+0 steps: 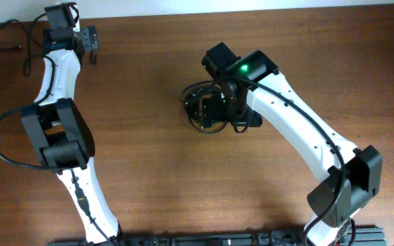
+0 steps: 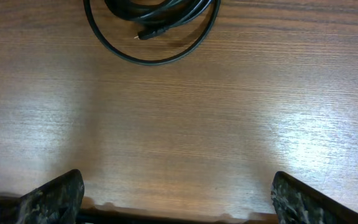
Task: Untangle cables
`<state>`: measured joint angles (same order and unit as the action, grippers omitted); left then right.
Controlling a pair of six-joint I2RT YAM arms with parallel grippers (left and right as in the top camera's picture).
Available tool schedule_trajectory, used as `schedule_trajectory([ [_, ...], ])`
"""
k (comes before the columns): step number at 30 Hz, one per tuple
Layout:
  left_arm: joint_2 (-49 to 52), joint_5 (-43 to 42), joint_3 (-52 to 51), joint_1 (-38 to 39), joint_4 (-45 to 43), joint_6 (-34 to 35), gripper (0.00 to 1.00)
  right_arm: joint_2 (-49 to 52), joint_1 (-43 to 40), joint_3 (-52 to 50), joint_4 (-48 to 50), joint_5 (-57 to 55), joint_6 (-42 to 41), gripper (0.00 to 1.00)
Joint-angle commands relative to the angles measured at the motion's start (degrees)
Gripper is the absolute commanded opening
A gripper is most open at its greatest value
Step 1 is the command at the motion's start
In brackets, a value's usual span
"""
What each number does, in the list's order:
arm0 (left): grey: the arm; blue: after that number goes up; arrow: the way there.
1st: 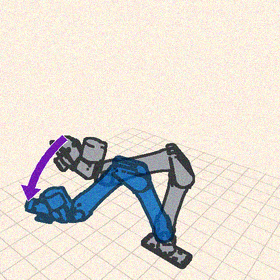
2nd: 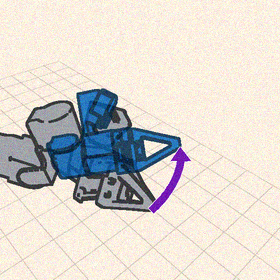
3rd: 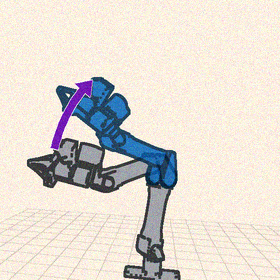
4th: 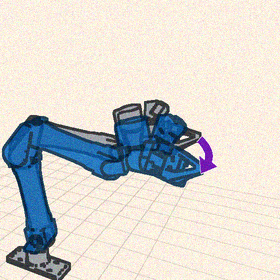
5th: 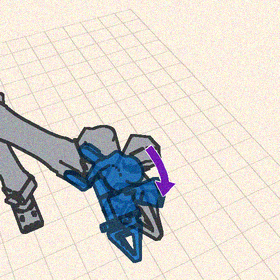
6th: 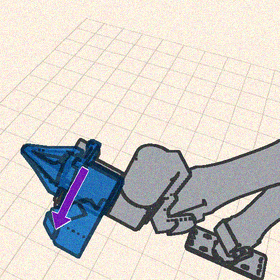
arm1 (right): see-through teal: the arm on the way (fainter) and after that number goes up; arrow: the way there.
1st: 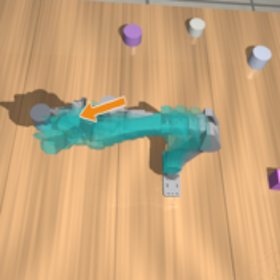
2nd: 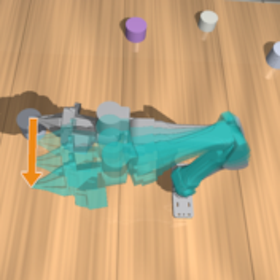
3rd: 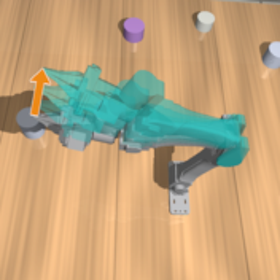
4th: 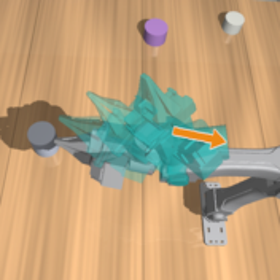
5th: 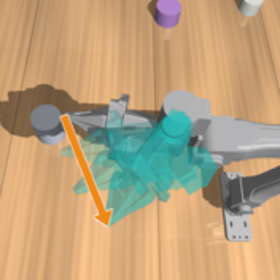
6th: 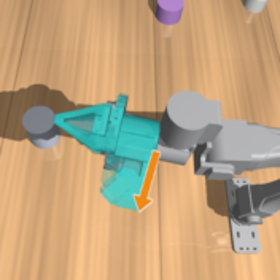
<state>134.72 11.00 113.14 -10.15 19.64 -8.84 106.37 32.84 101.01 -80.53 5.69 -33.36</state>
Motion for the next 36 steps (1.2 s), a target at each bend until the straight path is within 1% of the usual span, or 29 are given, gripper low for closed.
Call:
schedule_trajectory([
  [1, -1.51, 0.81, 0.59, 0.02, 2.43, -1.11, 0.99, -0.13, 0.52, -0.35, -0.28, 0.15, 0.11, 0.94],
  [3, -2.84, -1.68, 0.59, 0.42, 5.68, -1.14, 0.99, -0.13, 0.52, -0.35, -0.24, 0.15, 0.11, 0.94],
  [4, -3.17, -7.91, 0.59, 0.63, 7.91, -1.14, 0.99, -0.13, 0.52, -0.35, -0.17, 0.13, 0.11, 0.94],
  [5, -3.17, -19.12, 0.59, 0.68, 10.01, -1.18, 0.99, -0.13, 0.52, -0.35, -0.15, 0.13, 0.11, 0.94],
  [6, -3.17, -25.46, 0.59, 0.68, 10.01, -1.16, 0.99, -0.13, 0.52, -0.35, -0.17, 0.13, 0.11, 0.94],
  [7, -3.17, -26.75, 0.59, 0.74, 9.99, -1.14, 0.99, -0.13, 0.52, -0.35, -0.17, 0.13, 0.11, 0.94],
  [9, -3.15, -25.99, 0.42, 1.38, 12.66, -4.59, 0.93, -0.13, 0.52, -0.35, -0.17, 0.13, 0.13, 0.94],
  [11, -2.91, -23.61, 0.24, 1.49, 13.29, -4.81, 0.89, -0.13, 0.52, -0.35, -0.15, 0.13, 0.11, 0.94],
  [12, -2.47, -23.63, 0.24, 1.49, 13.40, -4.81, 0.84, -0.13, 0.52, -0.35, -0.15, 0.13, 0.11, 0.94],
  [13, -1.70, -23.65, 0.24, 1.49, 13.62, -4.81, 0.77, -0.13, 0.52, -0.35, -0.15, 0.11, 0.11, 0.94],
  [15, 0.37, -20.65, 0.24, 1.49, 13.14, -4.79, 0.78, -0.13, 0.52, -0.35, -0.20, 0.13, 0.11, 0.94],
  [16, 1.38, -16.31, 0.24, 1.49, 12.28, -4.81, 0.73, -0.13, 0.52, -0.35, -0.20, 0.13, 0.13, 0.94],
  [17, 2.05, -14.71, 0.24, 1.46, 11.56, -5.64, 0.68, -0.13, 0.52, -0.35, -0.20, 0.11, 0.13, 0.94],
  [18, 3.02, -14.62, 0.24, 1.46, 11.23, -6.75, 0.66, -0.13, 0.52, -0.35, -0.15, 0.11, 0.11, 0.94],
  [20, 5.60, -14.60, 0.24, 1.53, 10.58, -7.30, 0.67, -0.13, 0.52, -0.35, -0.15, 0.11, 0.11, 0.94],
  [21, 6.21, -14.58, 0.24, 1.53, 10.10, -7.32, 0.60, -0.13, 0.52, -0.35, -0.15, 0.11, 0.11, 0.94],
  [22, 6.80, -14.34, 0.24, 1.46, 8.87, -7.34, 0.42, -0.13, 0.52, -0.35, -0.15, 0.11, 0.11, 0.94],
  [24, 6.82, -12.83, 0.26, 1.36, 6.01, -7.52, 0.27, -0.13, 0.52, -0.35, -0.17, 0.13, 0.11, 0.94],
  [25, 6.82, -12.70, 0.28, 1.36, 2.08, -7.56, 0.13, -0.13, 0.52, -0.35, -0.20, 0.15, 0.11, 0.94],
  [26, 6.82, -12.66, 0.28, 1.38, -0.63, -7.56, 0.04, -0.13, 0.52, -0.35, -0.42, 0.15, 0.11, 0.94],
  [27, 6.82, -12.61, 0.28, 1.38, -2.84, -7.56, 0.00, -0.13, 0.52, -0.35, -0.74, 0.15, 0.11, 0.94],
  [28, 6.82, -10.21, 0.28, 1.38, -4.59, -7.56, 0.00, -0.13, 0.52, -0.37, -1.09, 0.15, 0.11, 0.94],
  [30, 6.82, -2.25, 0.28, 1.49, -5.75, -8.17, 0.00, -0.13, 0.52, -0.37, -1.11, 0.13, 0.11, 0.94],
  [31, 6.82, 3.50, 0.28, 1.79, -5.90, -13.84, 0.00, -0.13, 0.52, -0.37, -1.09, 0.13, 0.11, 0.94],
  [32, 7.02, 4.46, 0.26, 2.08, -4.79, -20.26, 0.03, -0.13, 0.52, -0.37, -0.83, 0.11, 0.11, 0.94],
  [33, 7.67, 4.46, 0.26, 2.14, -3.48, -21.29, 0.25, -0.13, 0.52, -0.37, -0.31, 0.11, 0.11, 0.94],
  [34, 8.46, 4.48, 0.26, 2.12, -1.88, -21.24, 0.31, -0.13, 0.52, -0.37, -0.15, 0.13, 0.11, 0.94],
  [35, 8.81, 4.46, 0.26, 2.12, -0.83, -21.22, 0.96, -0.13, 0.52, -0.37, -0.20, 0.13, 0.11, 0.94],
  [36, 8.85, 4.46, 0.26, 2.16, -0.39, -21.18, 0.99, -0.13, 0.52, -0.37, -0.20, 0.11, 0.11, 0.94],
])
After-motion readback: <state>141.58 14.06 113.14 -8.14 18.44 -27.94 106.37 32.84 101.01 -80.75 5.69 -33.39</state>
